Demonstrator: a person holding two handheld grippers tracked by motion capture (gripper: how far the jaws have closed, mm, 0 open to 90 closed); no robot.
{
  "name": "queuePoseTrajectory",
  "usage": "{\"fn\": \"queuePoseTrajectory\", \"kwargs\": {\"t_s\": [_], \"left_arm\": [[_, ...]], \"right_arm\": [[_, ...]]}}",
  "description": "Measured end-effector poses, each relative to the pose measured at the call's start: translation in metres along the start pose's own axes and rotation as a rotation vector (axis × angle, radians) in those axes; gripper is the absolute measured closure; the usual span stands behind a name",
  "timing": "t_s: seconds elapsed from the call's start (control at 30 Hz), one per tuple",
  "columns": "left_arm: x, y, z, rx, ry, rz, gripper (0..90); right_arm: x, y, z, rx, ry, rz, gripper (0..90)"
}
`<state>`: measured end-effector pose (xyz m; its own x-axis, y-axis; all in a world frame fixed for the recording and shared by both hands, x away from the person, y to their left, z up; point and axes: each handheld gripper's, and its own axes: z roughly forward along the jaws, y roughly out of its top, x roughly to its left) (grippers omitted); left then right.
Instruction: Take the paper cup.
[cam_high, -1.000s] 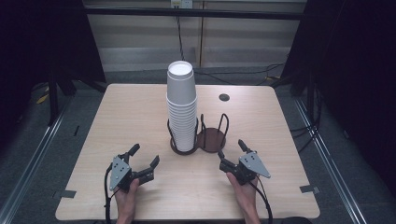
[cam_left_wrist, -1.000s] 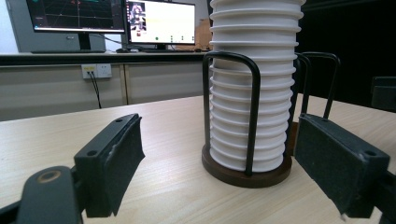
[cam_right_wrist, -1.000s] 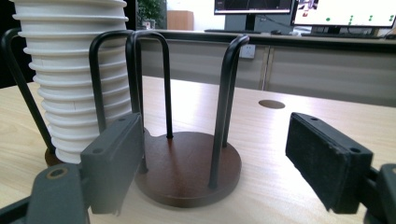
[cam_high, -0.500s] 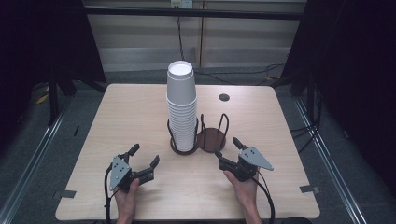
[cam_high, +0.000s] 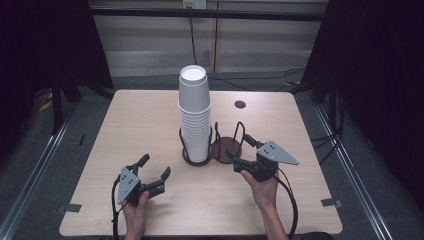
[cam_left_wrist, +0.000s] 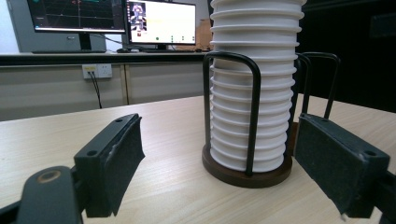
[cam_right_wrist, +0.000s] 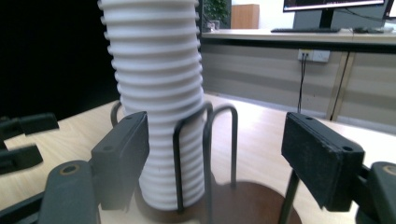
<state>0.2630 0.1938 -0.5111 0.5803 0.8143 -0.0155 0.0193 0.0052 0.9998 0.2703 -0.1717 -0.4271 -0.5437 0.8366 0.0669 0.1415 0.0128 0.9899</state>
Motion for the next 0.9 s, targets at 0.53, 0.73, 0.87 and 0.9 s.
{"fn": "queuePoseTrajectory", "kwargs": {"t_s": [0.53,0.73,0.87,0.9], "left_arm": [[0.0,0.0,0.0,0.002,0.006,0.0,15.6],[0.0,0.0,0.0,0.004,0.006,0.006,15.7],[0.0,0.0,0.0,0.002,0.006,0.001,15.6],[0.0,0.0,0.0,0.004,0.007,0.007,15.6]], "right_arm": [[0.006,0.07,0.02,0.052,0.134,-0.061,18.3],[0.009,0.09,0.028,0.044,0.182,-0.083,20.2],[0.011,0.104,0.032,0.046,0.225,-0.074,23.5],[0.011,0.107,0.033,0.047,0.226,-0.077,24.5]]}}
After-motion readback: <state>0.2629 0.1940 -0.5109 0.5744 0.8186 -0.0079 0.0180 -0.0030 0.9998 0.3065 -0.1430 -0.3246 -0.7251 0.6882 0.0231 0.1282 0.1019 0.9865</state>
